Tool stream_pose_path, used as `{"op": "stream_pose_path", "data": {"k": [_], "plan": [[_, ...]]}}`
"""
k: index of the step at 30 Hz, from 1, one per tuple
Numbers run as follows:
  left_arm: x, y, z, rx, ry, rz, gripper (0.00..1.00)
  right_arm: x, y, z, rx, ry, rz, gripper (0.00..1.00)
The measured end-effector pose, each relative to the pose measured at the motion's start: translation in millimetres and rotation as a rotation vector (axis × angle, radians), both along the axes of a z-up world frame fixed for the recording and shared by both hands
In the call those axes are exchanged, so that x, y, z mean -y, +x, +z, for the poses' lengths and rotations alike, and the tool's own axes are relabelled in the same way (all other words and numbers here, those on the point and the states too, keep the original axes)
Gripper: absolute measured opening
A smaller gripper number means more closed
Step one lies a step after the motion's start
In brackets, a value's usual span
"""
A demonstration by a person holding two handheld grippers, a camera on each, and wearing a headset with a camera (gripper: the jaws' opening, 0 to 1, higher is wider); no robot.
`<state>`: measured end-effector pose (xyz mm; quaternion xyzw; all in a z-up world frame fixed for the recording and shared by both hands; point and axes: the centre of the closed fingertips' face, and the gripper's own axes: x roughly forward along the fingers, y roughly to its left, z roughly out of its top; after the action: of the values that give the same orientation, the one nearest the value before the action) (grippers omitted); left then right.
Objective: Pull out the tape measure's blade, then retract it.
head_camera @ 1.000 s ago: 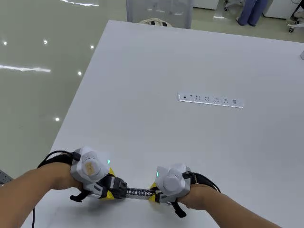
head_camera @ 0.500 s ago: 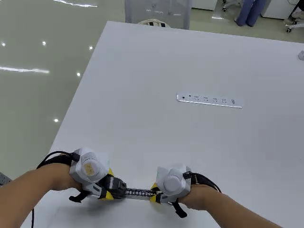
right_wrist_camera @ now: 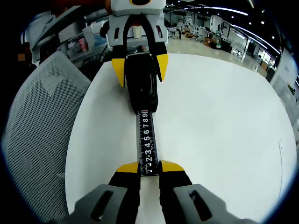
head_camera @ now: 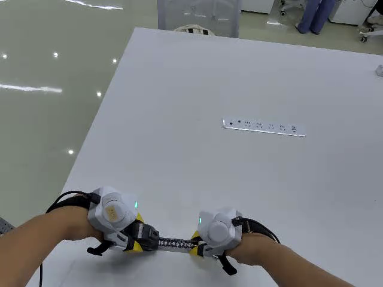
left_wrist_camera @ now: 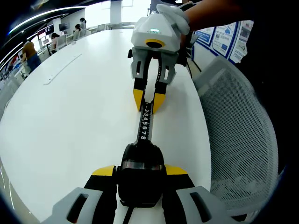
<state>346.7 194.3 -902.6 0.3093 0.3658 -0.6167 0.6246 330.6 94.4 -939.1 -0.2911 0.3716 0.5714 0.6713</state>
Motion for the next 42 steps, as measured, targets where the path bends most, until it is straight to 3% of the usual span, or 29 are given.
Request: {"op": "stream_pose_path", "data": {"k": [42], "plan": [[0.2,0.8,-0.9,-0.001,0.002,0.004,0.34,6.4,0.1,-0.7,0.000,0.001,-0.009,0.14]]}}
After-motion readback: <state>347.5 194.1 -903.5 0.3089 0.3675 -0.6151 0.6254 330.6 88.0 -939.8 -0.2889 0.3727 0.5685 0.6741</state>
